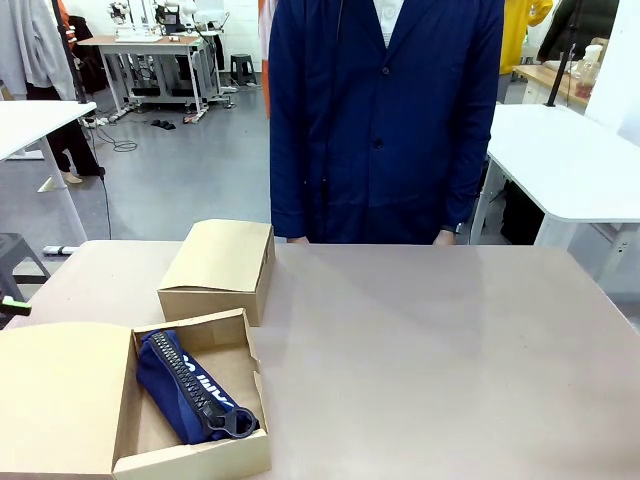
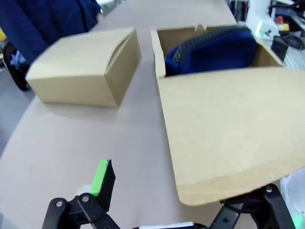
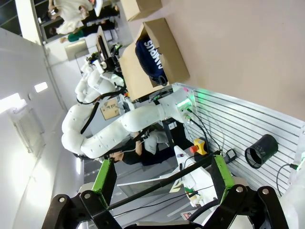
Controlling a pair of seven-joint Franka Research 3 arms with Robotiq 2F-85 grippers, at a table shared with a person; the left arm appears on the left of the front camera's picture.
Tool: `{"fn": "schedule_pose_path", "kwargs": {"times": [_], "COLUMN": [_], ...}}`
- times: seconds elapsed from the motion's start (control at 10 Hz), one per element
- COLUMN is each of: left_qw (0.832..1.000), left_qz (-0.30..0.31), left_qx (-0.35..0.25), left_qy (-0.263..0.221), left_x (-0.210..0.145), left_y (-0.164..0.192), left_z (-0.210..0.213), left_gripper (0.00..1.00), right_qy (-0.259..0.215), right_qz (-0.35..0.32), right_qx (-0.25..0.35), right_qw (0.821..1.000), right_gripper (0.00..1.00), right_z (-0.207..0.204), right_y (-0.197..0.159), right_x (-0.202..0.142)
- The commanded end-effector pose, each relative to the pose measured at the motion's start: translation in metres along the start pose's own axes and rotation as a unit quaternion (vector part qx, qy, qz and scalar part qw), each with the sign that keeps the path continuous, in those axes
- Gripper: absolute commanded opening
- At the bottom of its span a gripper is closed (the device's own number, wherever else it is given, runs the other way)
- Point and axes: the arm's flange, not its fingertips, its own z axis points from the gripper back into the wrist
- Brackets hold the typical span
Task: Place items inside the box.
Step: Close the lid of the Mailer Box closest to the robot.
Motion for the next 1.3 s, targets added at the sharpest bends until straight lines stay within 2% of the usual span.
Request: {"fn": "schedule_pose_path", "kwargs": {"times": [0.0, 0.3, 0.5, 0.7, 0.8, 1.0, 1.2], "left_qw": [0.998, 0.994, 0.99, 0.982, 0.979, 0.97, 0.975], "left_qz": [-0.034, -0.039, -0.058, -0.074, -0.113, -0.163, -0.164], "left_qx": [0.015, 0.026, 0.019, -0.008, 0.021, 0.025, -0.023], "left_qy": [-0.046, -0.101, -0.127, -0.175, -0.17, -0.176, -0.151], "left_x": [0.023, 0.073, 0.104, 0.134, 0.147, 0.16, 0.156], "left_y": [-0.006, -0.015, -0.023, -0.032, -0.035, -0.042, -0.054], "left_z": [0.008, -0.001, -0.025, -0.057, -0.079, -0.119, -0.161], "left_gripper": [1.0, 1.0, 1.0, 1.0, 1.0, 1.0, 1.0], "right_qy": [0.0, 0.0, 0.0, 0.0, 0.0, 0.0, 0.0], "right_qz": [-0.007, -0.007, -0.007, -0.007, -0.007, -0.007, -0.007], "right_qx": [0.009, 0.009, 0.009, 0.009, 0.009, 0.009, 0.009], "right_qw": [1.0, 1.0, 1.0, 1.0, 1.0, 1.0, 1.0], "right_gripper": [1.0, 1.0, 1.0, 1.0, 1.0, 1.0, 1.0], "right_z": [0.001, 0.001, 0.001, 0.001, 0.001, 0.001, 0.001], "right_y": [0.005, 0.005, 0.005, 0.005, 0.005, 0.005, 0.005], "right_x": [-0.002, -0.002, -0.002, -0.002, -0.002, -0.002, -0.002]}}
